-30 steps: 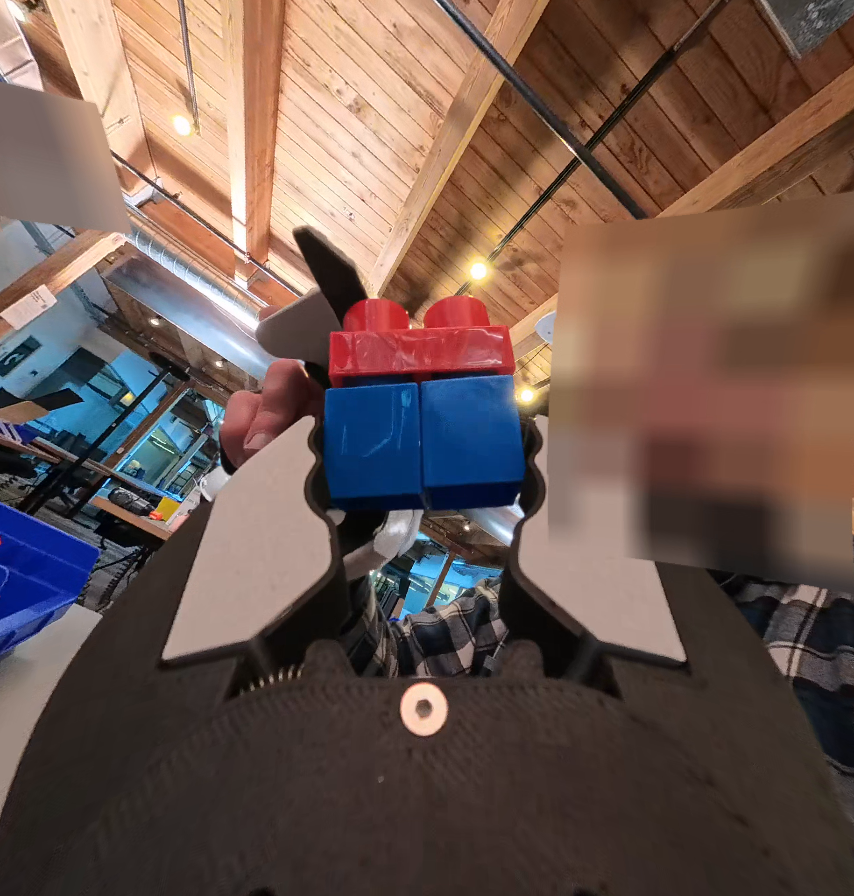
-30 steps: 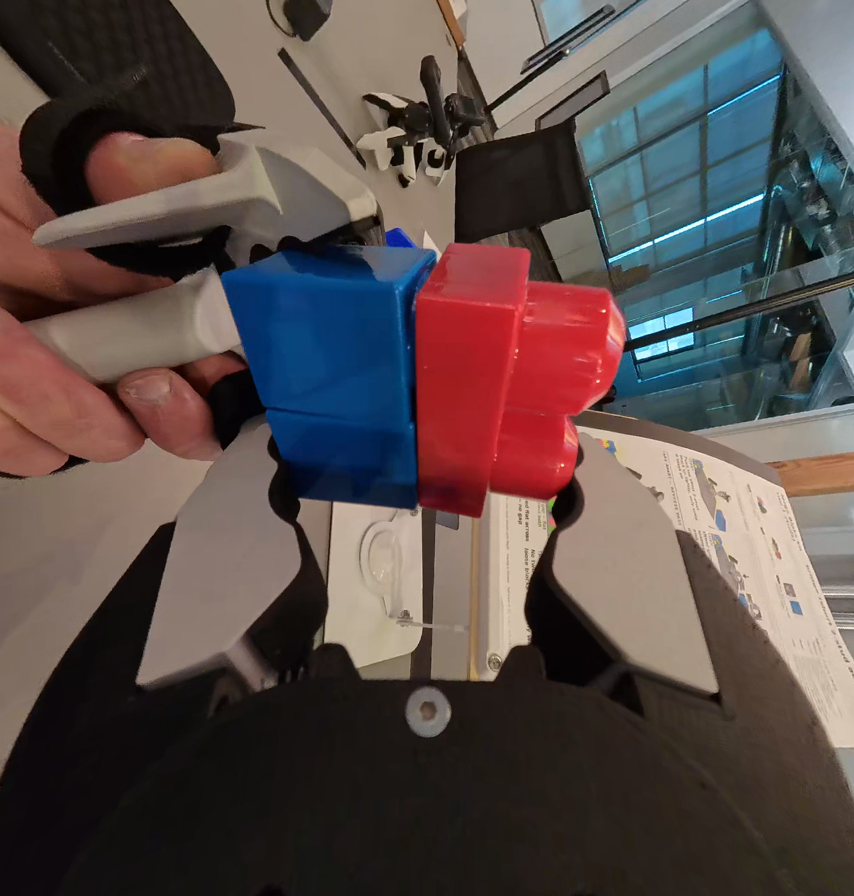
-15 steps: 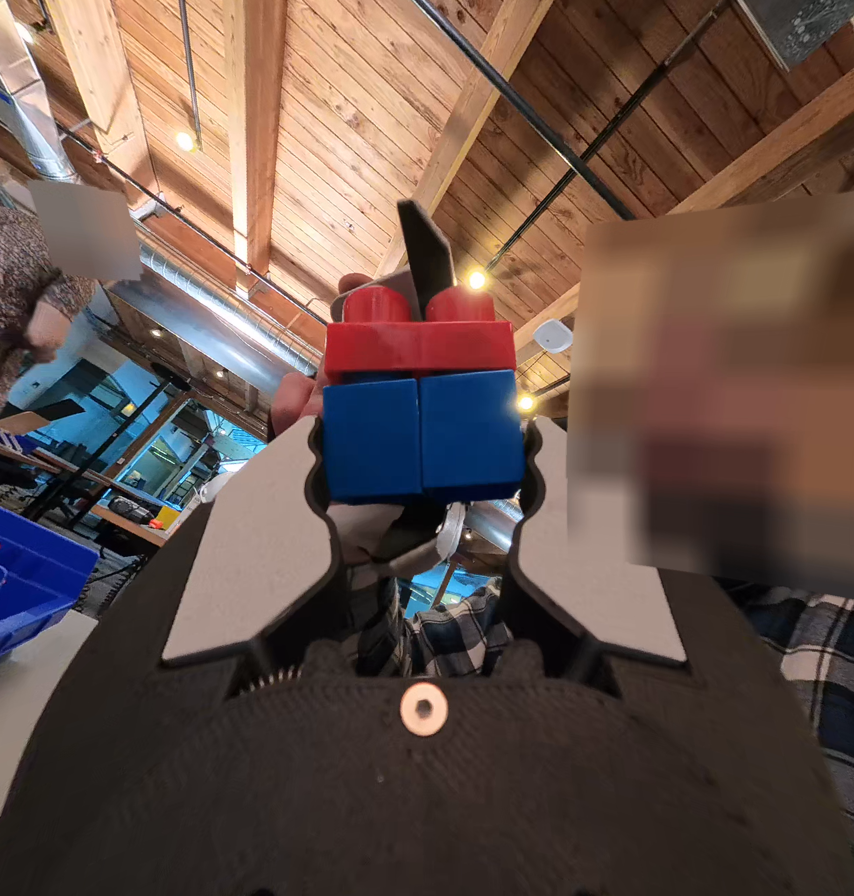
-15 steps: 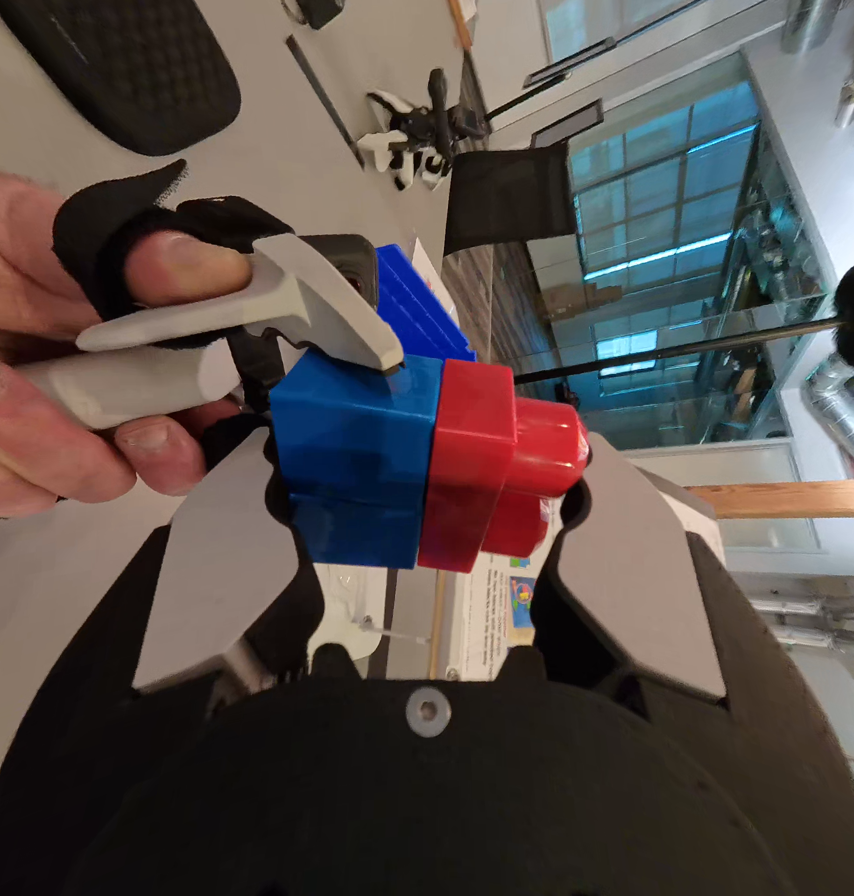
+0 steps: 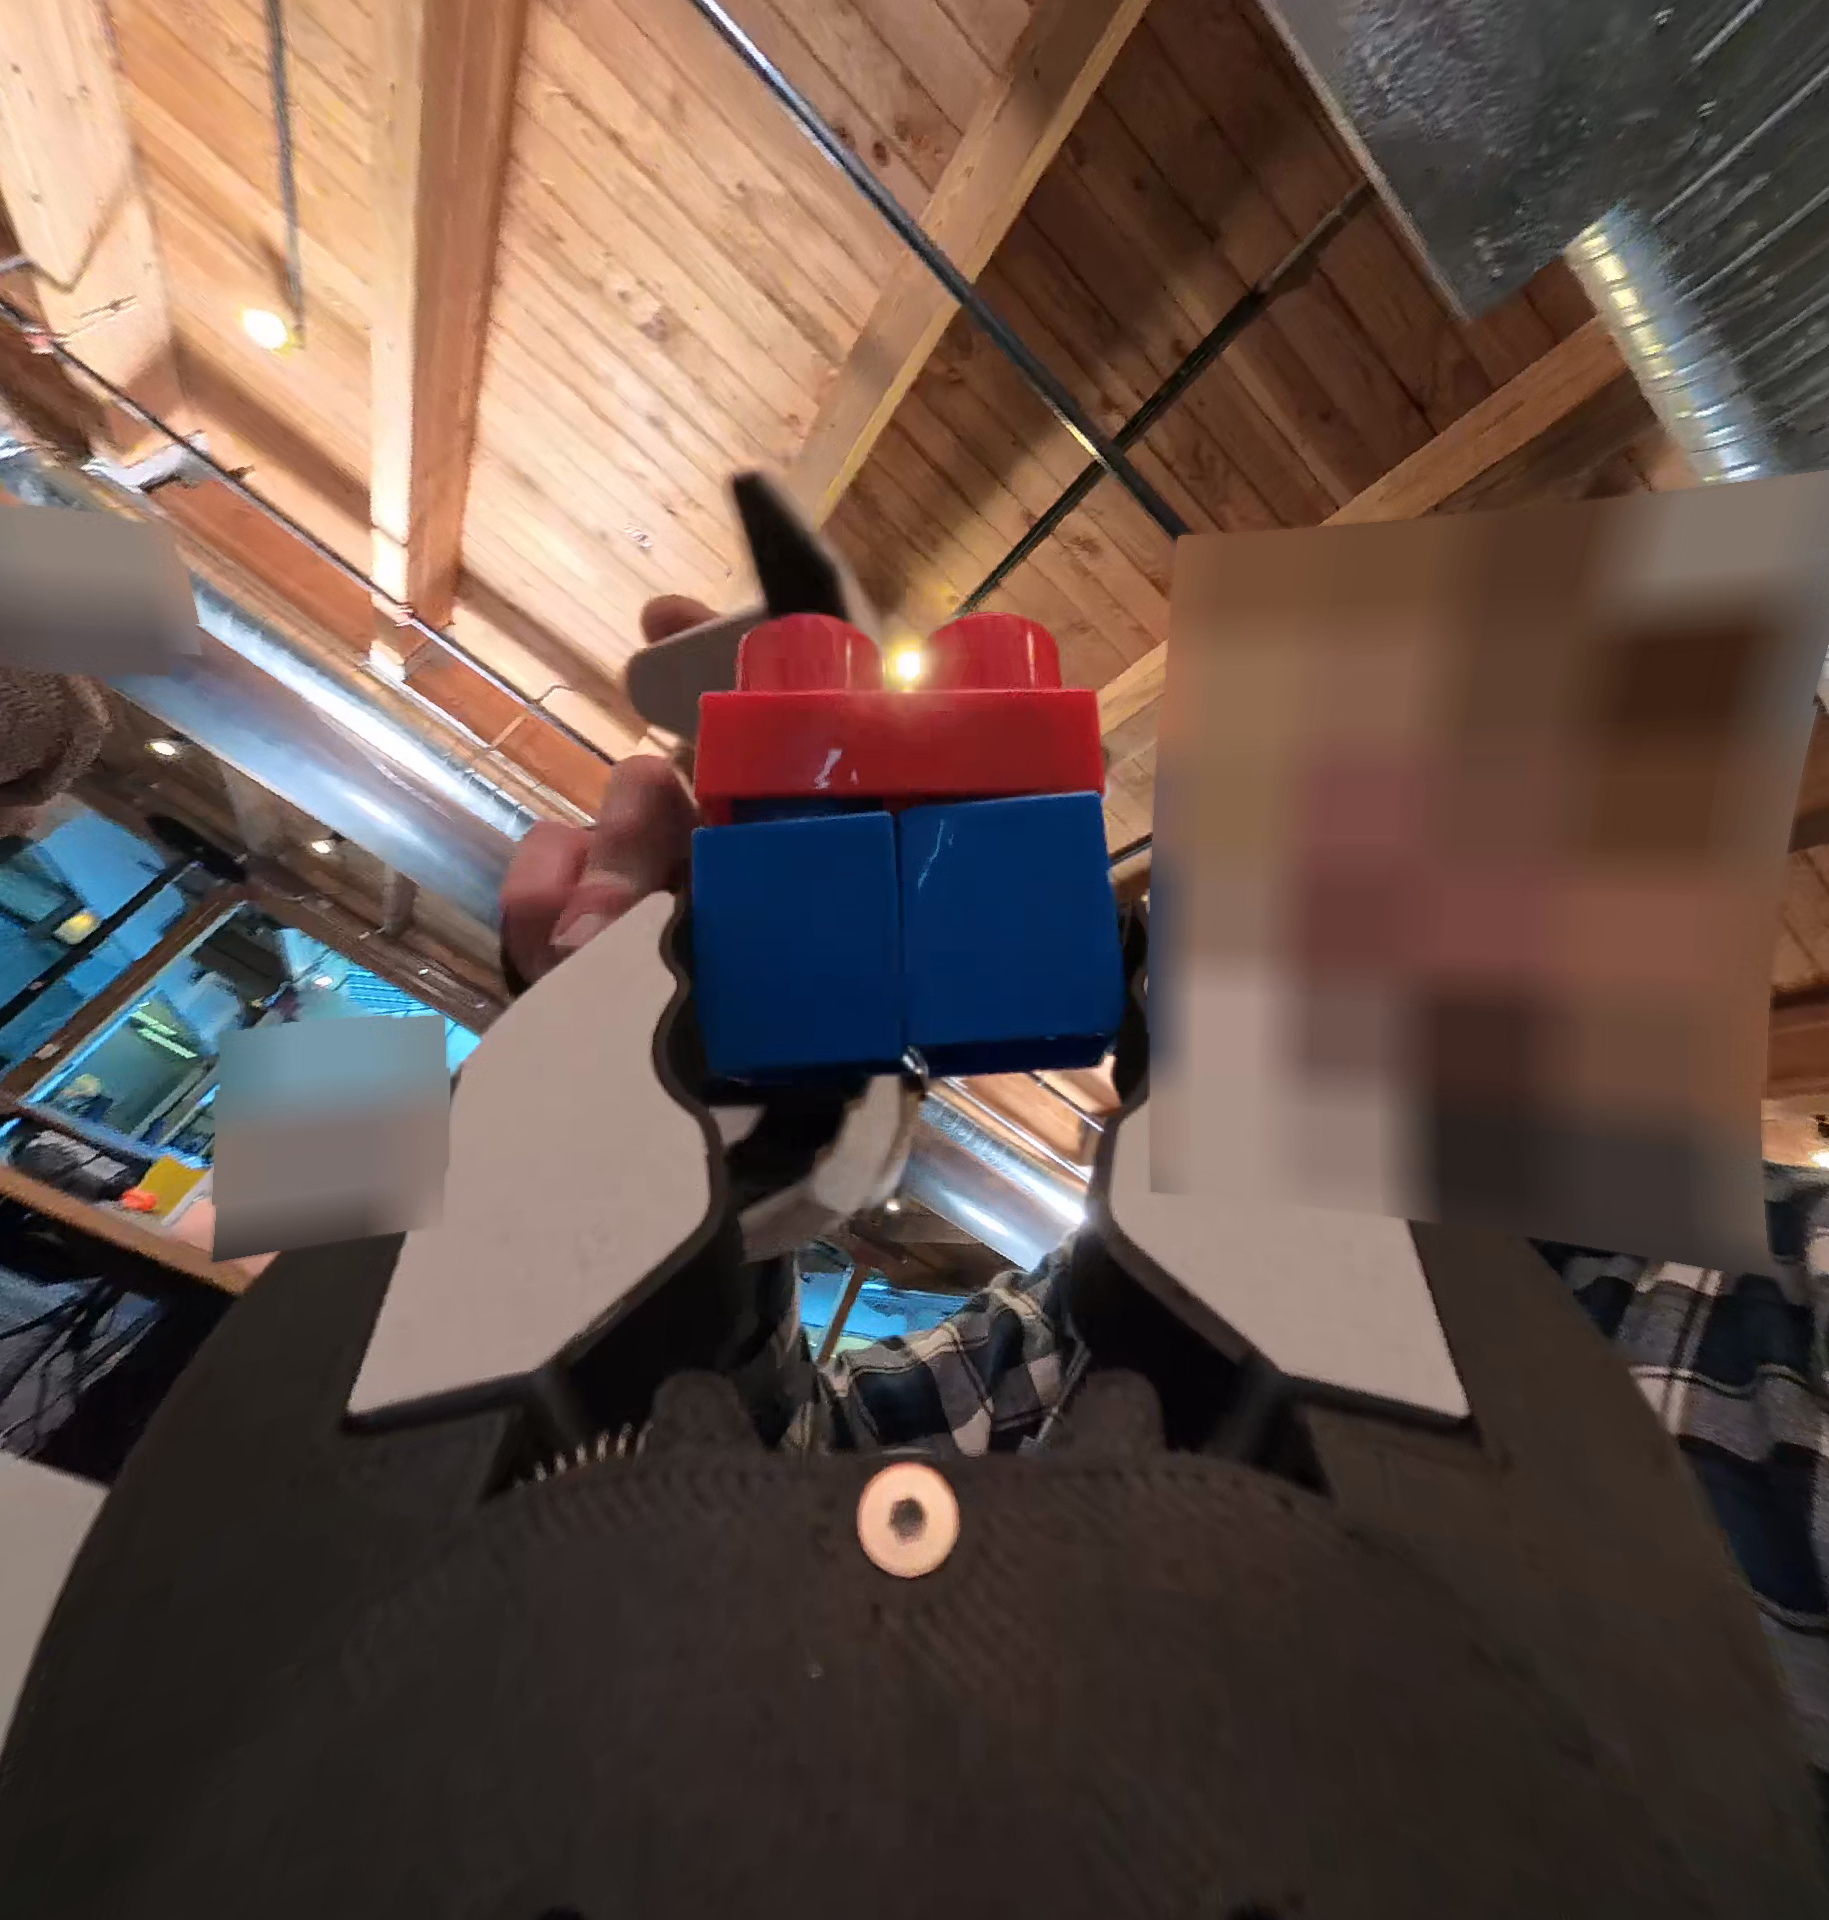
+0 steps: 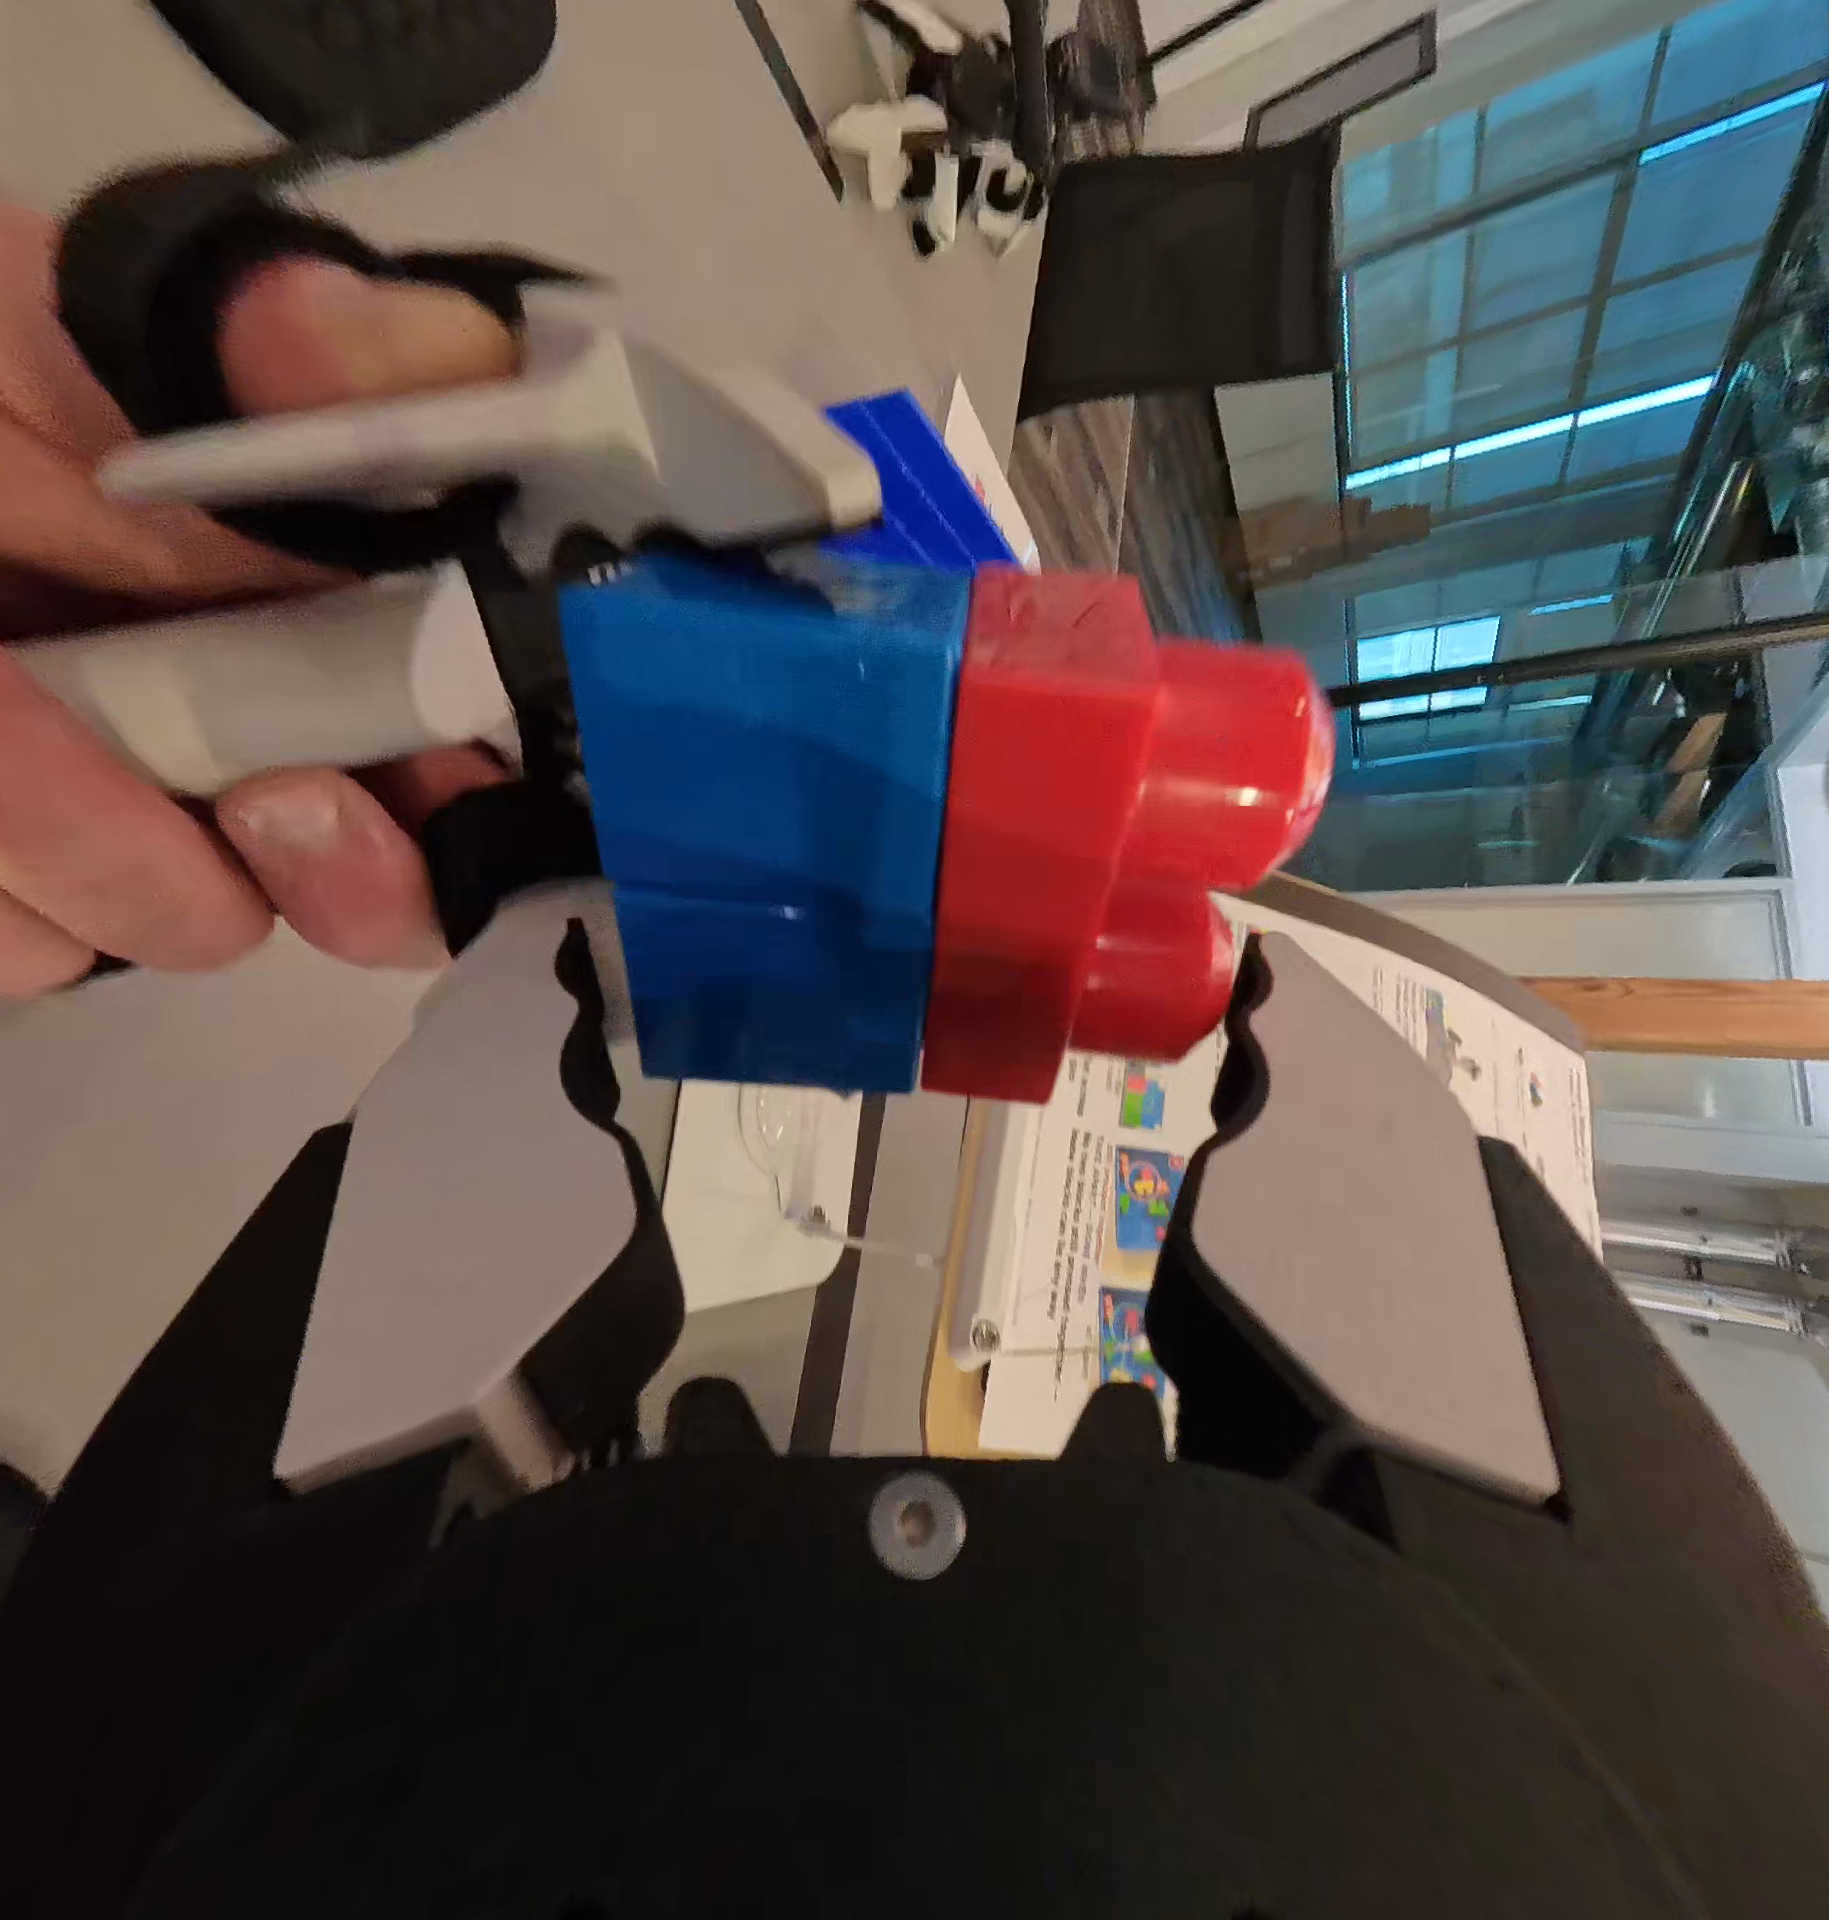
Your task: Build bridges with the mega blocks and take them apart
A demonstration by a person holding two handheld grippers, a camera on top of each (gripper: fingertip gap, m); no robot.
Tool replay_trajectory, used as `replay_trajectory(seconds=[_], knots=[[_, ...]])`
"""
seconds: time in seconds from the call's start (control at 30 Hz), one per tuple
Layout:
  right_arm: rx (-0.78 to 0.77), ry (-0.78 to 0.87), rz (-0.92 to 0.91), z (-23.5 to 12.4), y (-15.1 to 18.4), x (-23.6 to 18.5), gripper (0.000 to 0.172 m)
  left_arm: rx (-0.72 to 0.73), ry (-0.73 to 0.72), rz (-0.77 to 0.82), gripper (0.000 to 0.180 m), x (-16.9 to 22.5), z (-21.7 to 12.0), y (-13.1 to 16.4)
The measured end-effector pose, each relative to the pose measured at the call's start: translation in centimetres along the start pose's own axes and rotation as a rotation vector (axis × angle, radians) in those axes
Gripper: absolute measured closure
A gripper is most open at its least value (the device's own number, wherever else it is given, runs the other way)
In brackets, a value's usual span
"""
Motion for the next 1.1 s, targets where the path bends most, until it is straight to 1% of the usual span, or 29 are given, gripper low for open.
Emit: replay_trajectory(seconds=[0.1,0.17,0.23,0.4,0.47,0.53,0.6,0.67,0.7,0.73,0.83,0.93,1.03,1.07,1.1], knots=[[0.000,-0.011,-0.006,-1.0,-0.1,0.0,0.062,-0.027,0.065,-0.025,0.106,0.6,0.7,0.5],[-0.046,-0.032,-0.016,-1.4,0.1,0.0,0.063,-0.011,0.102,-0.048,0.103,0.6,1.0,0.8],[-0.083,-0.019,-0.023,-2.0,0.3,-0.1,0.065,0.006,0.145,-0.062,0.103,0.6,1.3,1.0],[-0.186,-0.033,-0.006,-3.4,1.3,-0.5,0.067,0.018,0.151,-0.036,0.104,0.3,2.4,2.1],[-0.207,-0.024,-0.004,-4.0,1.6,-0.6,0.067,0.027,0.163,-0.026,0.104,0.3,3.0,2.5],[-0.210,-0.028,0.007,-4.7,1.9,-0.6,0.066,0.003,0.170,-0.016,0.104,0.3,3.6,2.9],[-0.231,-0.042,0.036,-5.2,2.8,-0.5,0.067,-0.031,0.116,-0.012,0.104,-0.3,4.3,3.2],[-0.180,-0.025,0.035,-6.7,3.0,-0.2,0.075,-0.076,0.106,0.021,0.104,-0.3,4.9,3.3],[-0.149,-0.021,0.048,-7.6,3.1,0.1,0.072,-0.086,0.115,0.017,0.104,-0.3,5.1,3.2],[-0.130,-0.050,0.080,-8.5,3.3,0.3,0.071,-0.101,0.131,0.009,0.104,-0.2,5.2,3.1],[-0.118,-0.194,0.145,-10.5,4.5,0.5,0.081,-0.210,0.160,-0.008,0.103,-0.3,5.8,4.0],[-0.055,-0.355,0.164,-11.9,4.5,0.2,0.082,-0.360,0.195,-0.041,0.104,-0.6,6.7,6.0],[0.007,-0.596,0.132,-13.1,4.2,-1.8,0.105,-0.399,0.232,-0.065,0.104,-0.8,7.3,7.1],[0.020,-0.665,0.125,-13.3,4.1,-2.6,0.107,-0.428,0.254,-0.086,0.104,-0.7,7.6,7.7],[0.020,-0.696,0.113,-13.4,4.3,-3.1,0.114,-0.476,0.275,-0.108,0.104,-0.7,7.8,8.5]])
Point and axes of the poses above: each gripper's, where its closed fingertips meet, z out along the fingers, y out of its underside, x = y × z across the jaws, the point moved 3 cm from there along -z, back along the fingers, and after that the axes turned 14 degrees about -x, right-handed, at the moved point
